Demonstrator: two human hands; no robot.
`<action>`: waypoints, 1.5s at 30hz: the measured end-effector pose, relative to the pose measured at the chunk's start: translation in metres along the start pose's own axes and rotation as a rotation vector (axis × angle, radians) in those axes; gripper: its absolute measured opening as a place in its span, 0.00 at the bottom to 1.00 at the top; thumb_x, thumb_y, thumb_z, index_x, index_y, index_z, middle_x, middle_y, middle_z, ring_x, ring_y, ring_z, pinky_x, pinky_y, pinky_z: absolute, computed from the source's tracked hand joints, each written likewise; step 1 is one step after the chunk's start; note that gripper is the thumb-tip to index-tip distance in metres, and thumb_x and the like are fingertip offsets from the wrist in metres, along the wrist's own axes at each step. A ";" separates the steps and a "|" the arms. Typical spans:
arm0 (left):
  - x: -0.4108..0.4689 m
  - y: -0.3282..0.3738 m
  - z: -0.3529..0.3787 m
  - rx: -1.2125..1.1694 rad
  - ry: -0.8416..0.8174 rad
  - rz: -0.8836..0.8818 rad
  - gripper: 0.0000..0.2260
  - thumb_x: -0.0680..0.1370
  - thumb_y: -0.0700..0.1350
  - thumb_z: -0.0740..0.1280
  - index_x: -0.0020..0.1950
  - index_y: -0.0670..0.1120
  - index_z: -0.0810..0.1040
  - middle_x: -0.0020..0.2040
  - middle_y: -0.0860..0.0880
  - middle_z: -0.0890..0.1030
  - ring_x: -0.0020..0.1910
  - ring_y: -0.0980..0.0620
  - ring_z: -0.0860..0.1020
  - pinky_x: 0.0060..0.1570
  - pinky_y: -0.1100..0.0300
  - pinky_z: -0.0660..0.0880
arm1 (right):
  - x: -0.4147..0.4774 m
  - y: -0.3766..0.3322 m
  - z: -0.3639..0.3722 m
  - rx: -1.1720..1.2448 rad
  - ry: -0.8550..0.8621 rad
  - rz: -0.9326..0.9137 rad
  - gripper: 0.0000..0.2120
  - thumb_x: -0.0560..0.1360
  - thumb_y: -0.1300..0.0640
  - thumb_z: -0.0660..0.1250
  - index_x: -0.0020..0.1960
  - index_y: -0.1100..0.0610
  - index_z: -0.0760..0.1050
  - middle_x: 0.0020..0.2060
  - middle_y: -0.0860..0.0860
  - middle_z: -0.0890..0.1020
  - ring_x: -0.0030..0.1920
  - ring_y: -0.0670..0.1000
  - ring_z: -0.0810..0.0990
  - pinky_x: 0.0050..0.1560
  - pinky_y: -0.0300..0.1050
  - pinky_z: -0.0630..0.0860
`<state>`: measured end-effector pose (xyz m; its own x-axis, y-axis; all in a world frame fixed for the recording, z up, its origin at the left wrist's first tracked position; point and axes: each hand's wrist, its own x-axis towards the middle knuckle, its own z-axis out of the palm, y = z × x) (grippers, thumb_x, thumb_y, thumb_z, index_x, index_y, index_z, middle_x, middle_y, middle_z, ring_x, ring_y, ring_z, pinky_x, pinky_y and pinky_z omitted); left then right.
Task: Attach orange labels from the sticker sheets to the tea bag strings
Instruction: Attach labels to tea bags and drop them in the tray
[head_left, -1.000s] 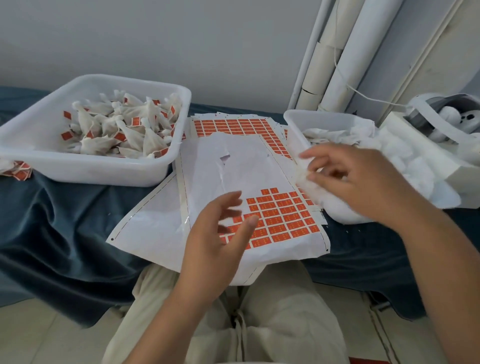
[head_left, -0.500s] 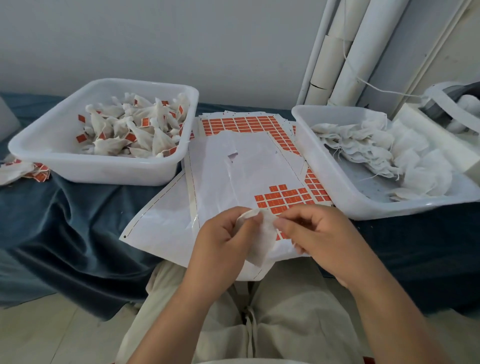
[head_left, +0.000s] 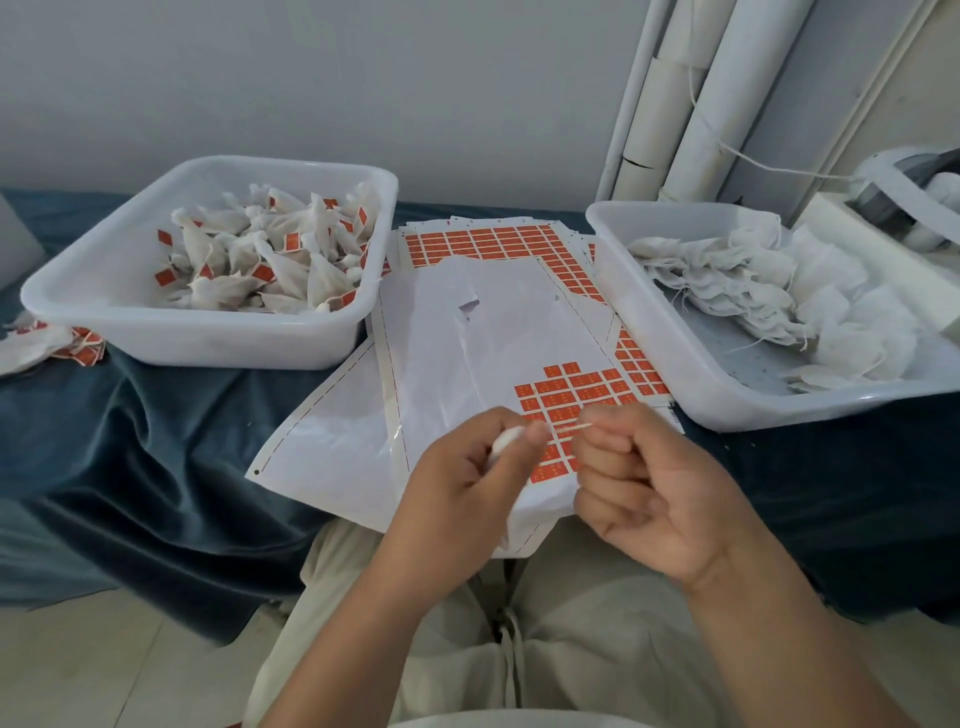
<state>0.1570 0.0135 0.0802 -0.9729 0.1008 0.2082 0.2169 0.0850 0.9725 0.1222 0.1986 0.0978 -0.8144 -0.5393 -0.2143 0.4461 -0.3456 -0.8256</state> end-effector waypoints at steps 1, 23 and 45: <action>0.001 0.000 -0.001 -0.017 0.005 -0.024 0.12 0.81 0.60 0.63 0.39 0.63 0.79 0.34 0.63 0.79 0.33 0.64 0.78 0.35 0.74 0.71 | -0.001 0.000 -0.003 0.072 -0.014 -0.012 0.17 0.74 0.55 0.75 0.33 0.52 0.70 0.22 0.44 0.65 0.18 0.41 0.63 0.22 0.36 0.66; 0.001 -0.006 -0.009 0.270 -0.049 0.077 0.14 0.86 0.54 0.62 0.42 0.57 0.78 0.36 0.54 0.81 0.36 0.54 0.79 0.37 0.66 0.73 | 0.003 0.006 0.000 0.059 0.001 -0.276 0.14 0.84 0.48 0.62 0.47 0.51 0.84 0.56 0.52 0.85 0.64 0.52 0.82 0.64 0.47 0.77; 0.004 -0.014 -0.007 0.055 -0.231 0.159 0.14 0.88 0.46 0.60 0.60 0.50 0.86 0.69 0.56 0.79 0.78 0.52 0.68 0.74 0.61 0.67 | -0.002 0.009 -0.009 -0.641 0.199 -0.283 0.10 0.80 0.47 0.69 0.51 0.50 0.86 0.36 0.50 0.81 0.37 0.47 0.76 0.43 0.40 0.79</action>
<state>0.1493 0.0059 0.0680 -0.8838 0.3394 0.3221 0.3754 0.1033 0.9211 0.1244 0.2033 0.0864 -0.9458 -0.3246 0.0119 -0.0467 0.0998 -0.9939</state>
